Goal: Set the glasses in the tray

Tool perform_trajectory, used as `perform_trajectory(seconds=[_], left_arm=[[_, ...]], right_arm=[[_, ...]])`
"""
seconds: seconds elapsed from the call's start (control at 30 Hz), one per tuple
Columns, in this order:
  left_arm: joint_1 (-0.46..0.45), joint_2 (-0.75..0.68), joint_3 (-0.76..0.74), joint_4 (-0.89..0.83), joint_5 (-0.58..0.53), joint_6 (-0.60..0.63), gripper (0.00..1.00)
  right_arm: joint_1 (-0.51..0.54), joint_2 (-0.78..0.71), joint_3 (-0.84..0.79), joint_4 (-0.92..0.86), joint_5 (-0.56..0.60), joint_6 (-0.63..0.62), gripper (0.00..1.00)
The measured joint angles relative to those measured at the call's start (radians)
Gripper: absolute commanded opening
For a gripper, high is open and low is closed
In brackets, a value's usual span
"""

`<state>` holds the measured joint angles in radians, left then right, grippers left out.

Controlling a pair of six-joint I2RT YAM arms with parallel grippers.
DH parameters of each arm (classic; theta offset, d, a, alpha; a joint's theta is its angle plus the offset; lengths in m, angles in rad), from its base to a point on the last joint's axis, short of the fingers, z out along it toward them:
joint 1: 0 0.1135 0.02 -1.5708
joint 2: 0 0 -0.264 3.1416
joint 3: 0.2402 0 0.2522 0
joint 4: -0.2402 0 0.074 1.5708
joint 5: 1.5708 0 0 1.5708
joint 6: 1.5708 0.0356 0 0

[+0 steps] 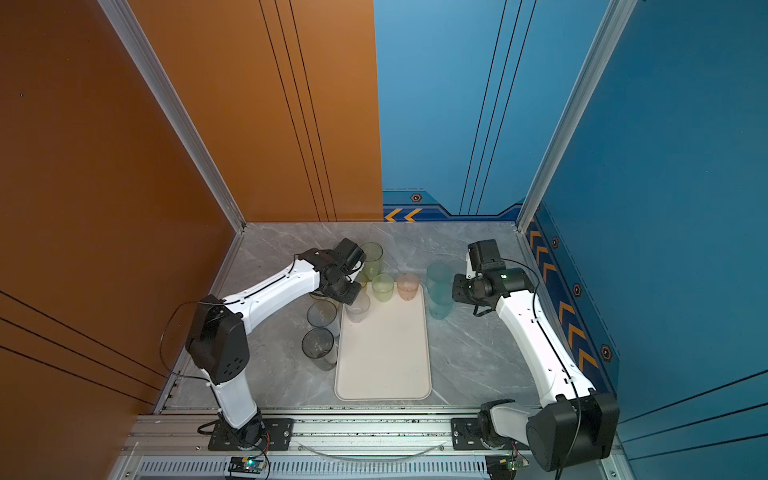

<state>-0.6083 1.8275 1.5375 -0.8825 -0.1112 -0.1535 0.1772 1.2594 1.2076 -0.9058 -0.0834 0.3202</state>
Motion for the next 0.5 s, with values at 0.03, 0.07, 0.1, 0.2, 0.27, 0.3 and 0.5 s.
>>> perform_trajectory(seconds=[0.03,0.07,0.1,0.2,0.27,0.3,0.5], left_arm=[[0.001,0.0,-0.001,0.0,0.0,0.0,0.08],[0.001,0.0,-0.002,0.0,0.0,0.0,0.09],[0.002,0.0,-0.005,0.001,0.0,0.0,0.09],[0.002,0.0,-0.014,0.0,0.0,0.0,0.11],[0.002,0.0,-0.017,0.0,0.0,0.0,0.13],[0.003,0.0,-0.017,0.0,0.0,0.0,0.14],[0.007,-0.006,-0.024,0.0,-0.001,0.0,0.15]], right_arm=[[0.002,0.003,0.002,0.0,0.002,0.001,0.37],[0.002,0.005,0.003,0.0,0.003,0.002,0.38],[0.004,0.007,0.006,0.0,0.004,0.003,0.38],[0.006,0.013,0.015,0.0,0.009,0.003,0.38],[0.008,0.014,0.017,0.0,0.009,0.003,0.38],[0.008,0.014,0.017,0.0,0.009,0.003,0.37],[0.014,0.015,0.017,0.0,0.01,0.003,0.38]])
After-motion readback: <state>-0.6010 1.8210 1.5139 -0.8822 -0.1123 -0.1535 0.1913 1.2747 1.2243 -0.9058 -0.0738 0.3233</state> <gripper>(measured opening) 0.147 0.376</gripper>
